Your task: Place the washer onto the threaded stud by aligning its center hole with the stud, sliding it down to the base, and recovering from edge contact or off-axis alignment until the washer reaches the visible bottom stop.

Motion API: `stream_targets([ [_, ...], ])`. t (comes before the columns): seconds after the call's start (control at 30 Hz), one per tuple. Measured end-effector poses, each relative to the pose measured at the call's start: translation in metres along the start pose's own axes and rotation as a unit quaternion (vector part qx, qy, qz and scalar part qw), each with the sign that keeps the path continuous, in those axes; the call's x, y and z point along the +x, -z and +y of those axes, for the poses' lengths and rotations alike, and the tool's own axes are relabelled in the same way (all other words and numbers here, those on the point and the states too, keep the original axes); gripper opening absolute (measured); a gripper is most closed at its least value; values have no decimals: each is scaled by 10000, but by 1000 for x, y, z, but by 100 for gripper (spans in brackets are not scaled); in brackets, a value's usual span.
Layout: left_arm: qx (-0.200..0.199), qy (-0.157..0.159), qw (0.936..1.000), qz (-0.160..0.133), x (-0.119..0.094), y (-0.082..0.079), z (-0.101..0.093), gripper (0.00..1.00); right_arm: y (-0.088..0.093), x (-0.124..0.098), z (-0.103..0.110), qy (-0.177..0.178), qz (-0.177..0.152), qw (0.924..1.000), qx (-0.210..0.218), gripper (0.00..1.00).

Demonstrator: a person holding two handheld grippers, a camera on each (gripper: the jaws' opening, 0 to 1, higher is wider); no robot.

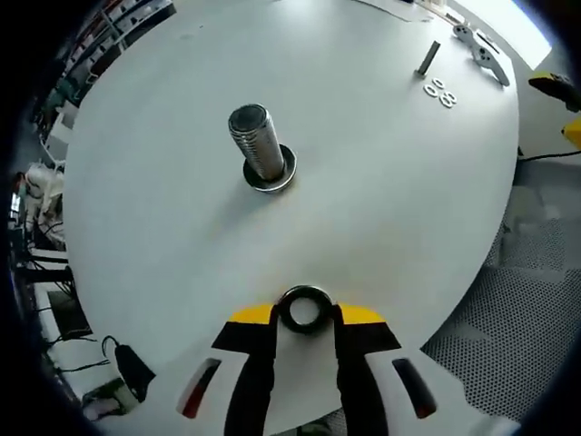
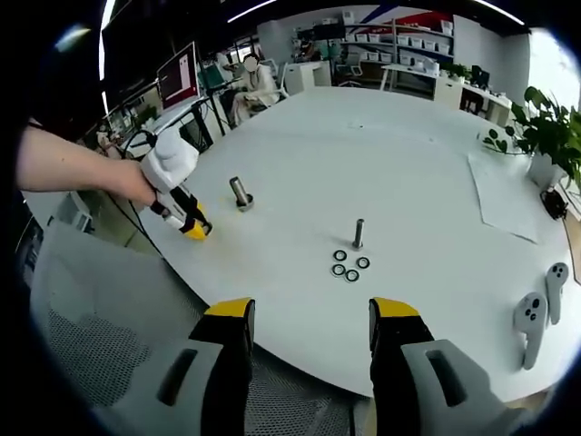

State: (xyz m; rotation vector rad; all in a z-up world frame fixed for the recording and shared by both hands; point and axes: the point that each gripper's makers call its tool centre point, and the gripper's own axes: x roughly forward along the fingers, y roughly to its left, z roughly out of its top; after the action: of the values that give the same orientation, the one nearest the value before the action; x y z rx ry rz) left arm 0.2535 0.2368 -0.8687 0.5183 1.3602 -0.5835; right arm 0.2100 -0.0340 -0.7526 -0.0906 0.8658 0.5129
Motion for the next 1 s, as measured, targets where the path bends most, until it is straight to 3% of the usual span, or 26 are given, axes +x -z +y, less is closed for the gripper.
stream_targets([
  [0.13, -15, -42, 9999, 111, -1, 1, -2, 24, 0, 0, 0, -6, -6, 10000, 8, 53],
  [0.4, 84, 12, 10000, -12, -1, 2, 0, 23, -1, 0, 0, -12, -8, 10000, 21, 53],
  [0.9, 23, -9, 9999, 116, 0, 1, 0, 20, 0, 1, 0, -28, 11, 10000, 35, 53],
  [1.0, -63, -70, 9999, -132, -1, 3, -1, 20, 0, 1, -1, -13, 25, 10000, 33, 53],
])
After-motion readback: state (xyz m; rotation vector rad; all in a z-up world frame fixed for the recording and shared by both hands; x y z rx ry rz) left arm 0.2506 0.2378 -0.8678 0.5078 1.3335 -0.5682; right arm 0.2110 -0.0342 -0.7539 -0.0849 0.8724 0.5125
